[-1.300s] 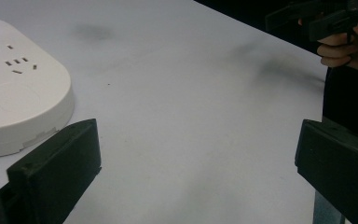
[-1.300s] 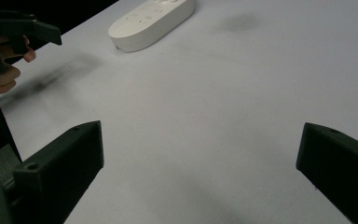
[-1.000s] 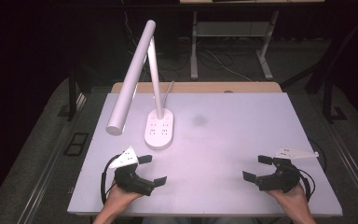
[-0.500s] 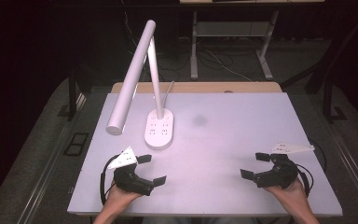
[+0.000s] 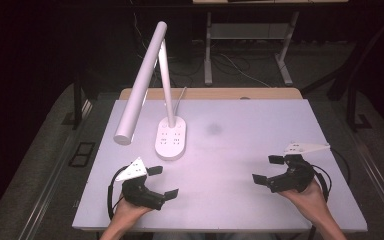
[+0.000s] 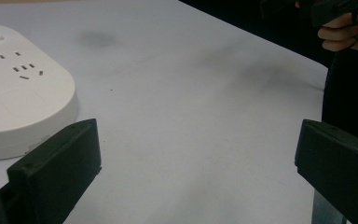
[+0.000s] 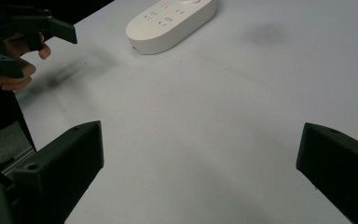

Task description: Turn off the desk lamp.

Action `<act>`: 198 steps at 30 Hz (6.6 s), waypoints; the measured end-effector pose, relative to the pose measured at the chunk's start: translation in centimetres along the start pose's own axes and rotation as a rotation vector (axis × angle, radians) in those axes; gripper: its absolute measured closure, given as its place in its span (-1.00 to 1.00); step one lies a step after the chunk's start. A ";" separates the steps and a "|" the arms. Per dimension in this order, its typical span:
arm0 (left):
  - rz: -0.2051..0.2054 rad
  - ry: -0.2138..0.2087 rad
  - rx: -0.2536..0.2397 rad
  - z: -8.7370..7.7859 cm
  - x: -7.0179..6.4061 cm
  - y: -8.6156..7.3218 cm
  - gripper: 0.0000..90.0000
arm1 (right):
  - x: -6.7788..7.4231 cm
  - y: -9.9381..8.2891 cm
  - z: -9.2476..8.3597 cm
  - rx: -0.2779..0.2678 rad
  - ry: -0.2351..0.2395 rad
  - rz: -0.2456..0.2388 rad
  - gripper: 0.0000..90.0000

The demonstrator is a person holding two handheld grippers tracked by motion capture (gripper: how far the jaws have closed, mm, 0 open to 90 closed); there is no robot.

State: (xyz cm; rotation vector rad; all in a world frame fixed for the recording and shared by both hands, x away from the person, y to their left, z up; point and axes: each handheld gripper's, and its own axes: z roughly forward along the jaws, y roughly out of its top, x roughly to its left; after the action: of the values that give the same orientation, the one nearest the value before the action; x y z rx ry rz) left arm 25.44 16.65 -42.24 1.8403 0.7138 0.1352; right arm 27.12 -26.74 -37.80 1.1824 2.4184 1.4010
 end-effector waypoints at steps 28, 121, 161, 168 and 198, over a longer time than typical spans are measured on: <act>-0.003 0.001 -0.006 -0.1 0.1 0.0 -1.00 | 1.3 5.6 3.2 0.065 0.020 -0.090 -0.99; -0.025 0.003 -0.037 -0.9 0.4 0.0 -1.00 | -1.5 17.7 22.2 0.097 0.122 -0.042 -0.17; -0.030 -0.008 -0.047 -1.2 0.5 0.0 -1.00 | -2.5 15.2 27.8 0.086 0.127 0.004 1.00; -0.034 -0.013 -0.050 -1.1 0.5 0.0 -1.00 | -2.8 15.0 28.3 0.085 0.114 0.021 1.00; -0.037 -0.012 -0.045 -0.9 0.7 0.1 -1.00 | -2.7 15.0 28.5 0.092 0.101 0.028 1.00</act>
State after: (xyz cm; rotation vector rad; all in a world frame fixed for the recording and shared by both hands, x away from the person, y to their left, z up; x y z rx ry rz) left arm 25.62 17.76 -42.00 1.7826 0.7308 0.1152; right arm 50.15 -4.69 -43.16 1.1973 2.5697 1.4042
